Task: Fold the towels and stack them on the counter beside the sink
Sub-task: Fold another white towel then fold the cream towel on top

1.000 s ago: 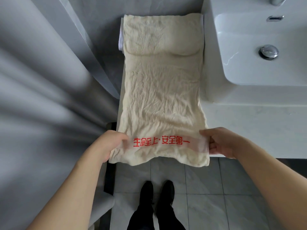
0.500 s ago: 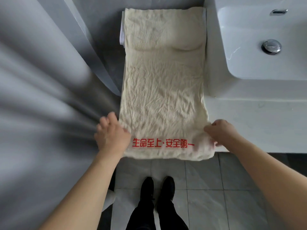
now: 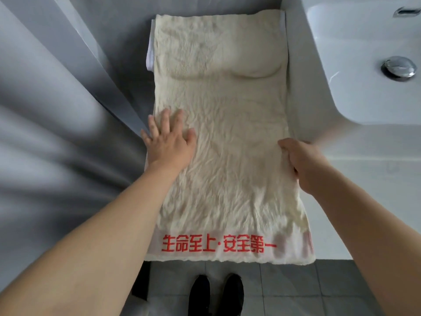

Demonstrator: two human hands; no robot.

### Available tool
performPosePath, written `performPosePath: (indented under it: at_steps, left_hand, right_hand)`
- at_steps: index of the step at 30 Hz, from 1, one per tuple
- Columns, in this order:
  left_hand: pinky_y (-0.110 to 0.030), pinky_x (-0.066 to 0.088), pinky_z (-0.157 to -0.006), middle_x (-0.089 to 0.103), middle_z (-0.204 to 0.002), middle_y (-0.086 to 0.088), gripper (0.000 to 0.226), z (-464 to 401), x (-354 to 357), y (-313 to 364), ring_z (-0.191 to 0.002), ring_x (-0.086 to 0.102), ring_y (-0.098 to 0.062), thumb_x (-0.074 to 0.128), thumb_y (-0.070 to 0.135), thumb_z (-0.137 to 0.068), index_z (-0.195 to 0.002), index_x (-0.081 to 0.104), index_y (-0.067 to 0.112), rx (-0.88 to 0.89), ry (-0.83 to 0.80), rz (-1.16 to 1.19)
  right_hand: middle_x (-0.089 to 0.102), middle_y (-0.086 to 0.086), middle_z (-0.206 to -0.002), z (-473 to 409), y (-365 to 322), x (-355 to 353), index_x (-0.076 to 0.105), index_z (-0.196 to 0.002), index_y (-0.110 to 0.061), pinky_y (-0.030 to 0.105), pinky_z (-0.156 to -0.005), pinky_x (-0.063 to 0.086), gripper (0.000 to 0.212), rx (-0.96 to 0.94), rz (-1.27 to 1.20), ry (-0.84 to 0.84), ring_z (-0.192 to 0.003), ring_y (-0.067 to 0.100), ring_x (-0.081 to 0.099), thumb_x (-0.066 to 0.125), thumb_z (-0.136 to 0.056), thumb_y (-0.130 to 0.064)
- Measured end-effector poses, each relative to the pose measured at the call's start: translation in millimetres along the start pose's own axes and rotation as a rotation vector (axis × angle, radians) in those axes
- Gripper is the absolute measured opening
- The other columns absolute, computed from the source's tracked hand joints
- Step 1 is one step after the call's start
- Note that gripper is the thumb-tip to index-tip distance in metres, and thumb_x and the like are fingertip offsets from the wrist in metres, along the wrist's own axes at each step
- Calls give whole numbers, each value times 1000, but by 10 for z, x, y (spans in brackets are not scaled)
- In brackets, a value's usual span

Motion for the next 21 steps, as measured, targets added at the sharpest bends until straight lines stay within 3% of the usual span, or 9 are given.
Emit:
performPosePath:
  at_steps: [4, 7, 8, 11, 13, 16, 18, 19, 21]
  left_hand:
    - [-55, -8, -122, -8, -168, 2, 65, -43, -6, -27, -153, -13, -34, 13, 57, -99, -159, 1, 34, 20, 1, -45]
    - [-52, -11, -122, -13, -168, -3, 71, -65, 13, -33, -152, -17, -32, 9, 58, -98, -160, -6, 27, 11, -2, -79]
    - [-51, -11, -123, -14, -168, -5, 72, -69, 17, -36, -152, -18, -31, 9, 58, -98, -160, -7, 25, 5, -1, -80]
    - [-51, -12, -122, -15, -167, -6, 74, -73, 19, -39, -152, -19, -32, 9, 59, -98, -160, -8, 22, 7, -6, -97]
    - [-54, -16, -120, -14, -167, -6, 73, -63, 13, -21, -152, -21, -31, 8, 58, -98, -160, -7, 21, 15, -16, -130]
    - [-56, -25, -113, -5, -168, -8, 68, -63, -75, 72, -153, -16, -30, 16, 47, -100, -160, 4, 17, 47, 69, -224]
    - [-56, -12, -120, 17, -162, -15, 61, -110, -206, 374, -151, 8, -36, 28, 35, -98, -154, 26, 9, 226, 168, -139]
    - [-54, 7, -122, 34, -153, -20, 58, -137, -251, 629, -143, 27, -39, 31, 32, -95, -145, 41, 4, 376, 185, -34]
    - [-44, 37, -109, 58, -130, -22, 55, -196, -267, 1210, -122, 53, -40, 32, 26, -89, -126, 61, -1, 652, 154, 172]
  right_hand:
    - [47, 0, -52, 61, 19, -9, 53, -69, -14, 28, -51, 36, 17, -136, -77, 77, -43, 16, 44, 63, -82, -15]
    - [56, 8, -84, 177, -22, -115, 53, -90, -10, 37, -67, 46, 15, -310, 152, 283, -78, 29, 57, 60, -86, -23]
    - [54, 9, -92, 234, -30, -143, 50, -96, -8, 38, -74, 44, 17, -367, 218, 320, -89, 32, 56, 58, -89, -22]
    - [53, 16, -105, 358, -2, -157, 44, -111, -8, 39, -74, 34, 20, -576, 544, 355, -97, 40, 52, 51, -92, -10]
    - [51, 18, -117, 394, 17, -137, 45, -126, -10, 43, -82, 35, 42, -710, 816, 432, -101, 40, 49, 54, -85, -4]
    - [48, 15, -130, 500, 17, 18, 49, -133, -10, 42, -95, 31, 53, -902, 1000, 388, -111, 36, 44, 60, -82, -18]
    - [47, 12, -141, 475, 135, 144, 49, -138, -9, 43, -107, 27, 55, -941, 1080, 239, -126, 34, 42, 49, -89, -35]
    - [43, 12, -148, 431, 215, 181, 46, -142, -9, 43, -113, 22, 60, -928, 1113, 166, -135, 32, 37, 41, -92, -40]
    - [29, 10, -158, 337, 333, 209, 35, -151, -12, 43, -120, 9, 67, -896, 1161, 94, -147, 29, 22, 27, -95, -48]
Point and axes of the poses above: each hand's wrist, its own z-axis away from the middle knuckle, its own x-axis out of the palm, y = z × x, the point moved 6 cm from there along -z, towards the middle knuckle
